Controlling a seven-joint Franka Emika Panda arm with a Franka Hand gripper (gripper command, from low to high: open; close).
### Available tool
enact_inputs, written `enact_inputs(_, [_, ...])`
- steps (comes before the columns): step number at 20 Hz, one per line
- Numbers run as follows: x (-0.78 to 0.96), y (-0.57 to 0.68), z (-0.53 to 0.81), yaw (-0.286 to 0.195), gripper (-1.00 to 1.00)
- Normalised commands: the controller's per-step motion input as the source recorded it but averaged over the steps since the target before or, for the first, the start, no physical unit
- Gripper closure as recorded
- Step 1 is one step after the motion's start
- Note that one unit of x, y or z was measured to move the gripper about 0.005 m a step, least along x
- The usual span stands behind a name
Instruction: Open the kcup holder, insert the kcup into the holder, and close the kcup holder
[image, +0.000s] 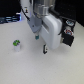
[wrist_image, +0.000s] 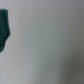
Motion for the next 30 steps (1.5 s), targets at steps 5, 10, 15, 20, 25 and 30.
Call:
enact_inputs(5, [-0.33, -0.51, 0.01, -0.246, -1.00])
enact_inputs(10, [-0.35, -0.53, -0.01, -0.246, -1.00])
enact_inputs(15, [-0.34, -0.54, -0.03, -0.243, -1.00])
enact_inputs(20, [-0.32, -0.55, -0.16, -0.244, -1.00])
enact_inputs(25, [-0.19, -0.55, -0.34, -0.261, -1.00])
enact_inputs(30, [-0.12, -0.51, -0.42, -0.273, -1.00])
